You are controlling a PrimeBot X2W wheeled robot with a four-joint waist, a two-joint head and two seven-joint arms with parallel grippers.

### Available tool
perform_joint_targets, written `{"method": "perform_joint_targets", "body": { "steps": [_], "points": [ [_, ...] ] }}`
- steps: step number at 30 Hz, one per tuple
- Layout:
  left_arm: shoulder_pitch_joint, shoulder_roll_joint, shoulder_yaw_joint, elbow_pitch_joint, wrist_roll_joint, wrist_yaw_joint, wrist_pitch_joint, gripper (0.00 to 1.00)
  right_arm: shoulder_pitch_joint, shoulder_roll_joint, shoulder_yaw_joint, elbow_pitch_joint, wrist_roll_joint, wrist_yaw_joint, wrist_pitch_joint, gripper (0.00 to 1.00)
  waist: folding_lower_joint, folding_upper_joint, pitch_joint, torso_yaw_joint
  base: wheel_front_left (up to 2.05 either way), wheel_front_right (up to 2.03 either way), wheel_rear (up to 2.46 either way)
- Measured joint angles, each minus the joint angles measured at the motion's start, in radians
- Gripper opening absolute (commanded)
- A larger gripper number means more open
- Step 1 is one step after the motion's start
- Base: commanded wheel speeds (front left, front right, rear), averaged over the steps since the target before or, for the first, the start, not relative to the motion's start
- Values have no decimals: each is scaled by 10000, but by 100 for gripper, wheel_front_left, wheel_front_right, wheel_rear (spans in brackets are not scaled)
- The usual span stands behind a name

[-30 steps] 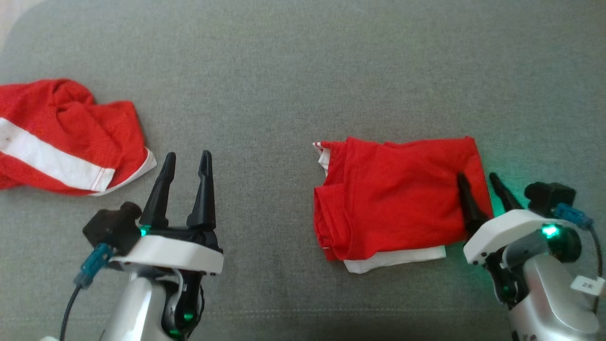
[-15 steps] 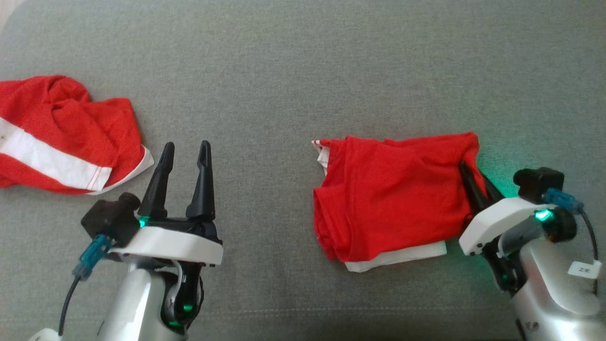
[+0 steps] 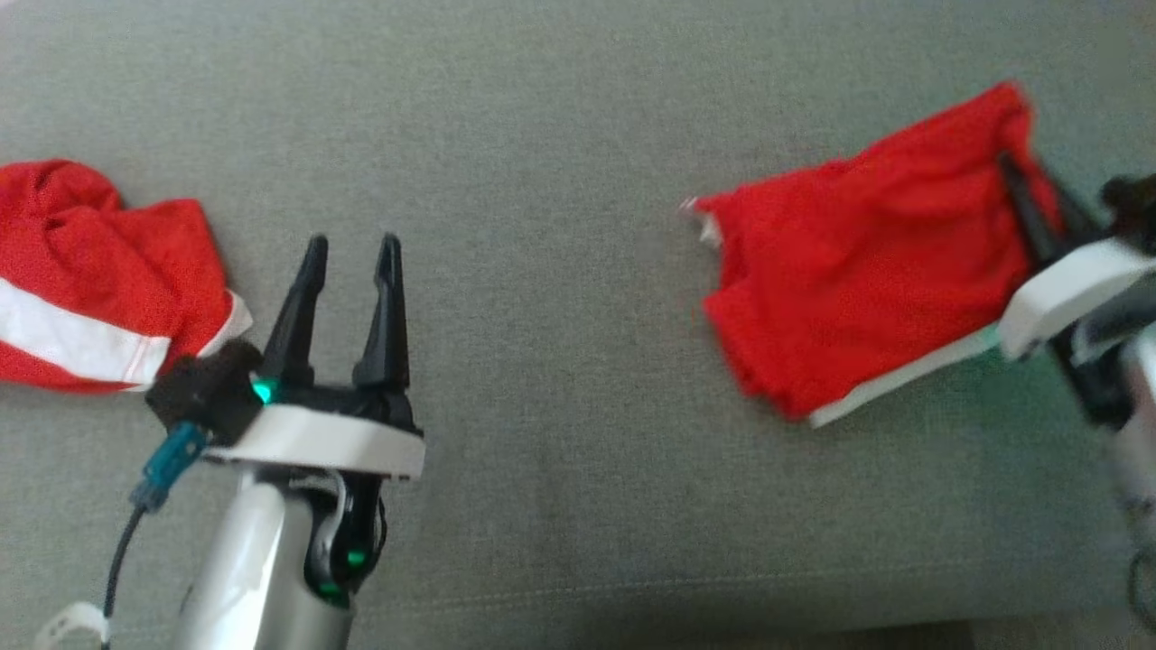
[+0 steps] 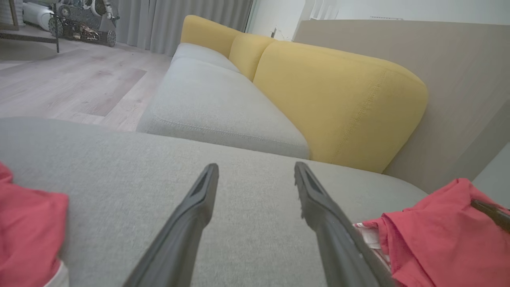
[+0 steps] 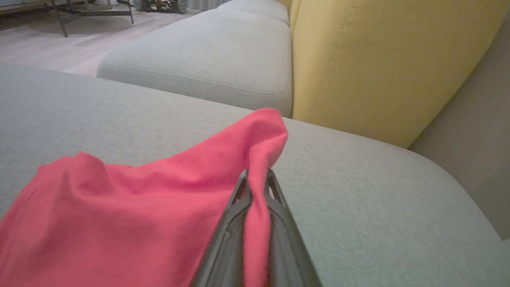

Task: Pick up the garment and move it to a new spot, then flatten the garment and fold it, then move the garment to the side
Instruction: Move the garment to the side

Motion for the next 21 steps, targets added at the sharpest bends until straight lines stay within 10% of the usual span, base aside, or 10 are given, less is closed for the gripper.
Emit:
{"method": "perform_joint_targets", "body": {
  "steps": [21],
  "points": [
    [-978,-42,119,-155,389,-169,-69,100,-2073,-844,-3164,1768,1678,0,341,0,0,0,1579,-324,0,0,0]
  ]
}}
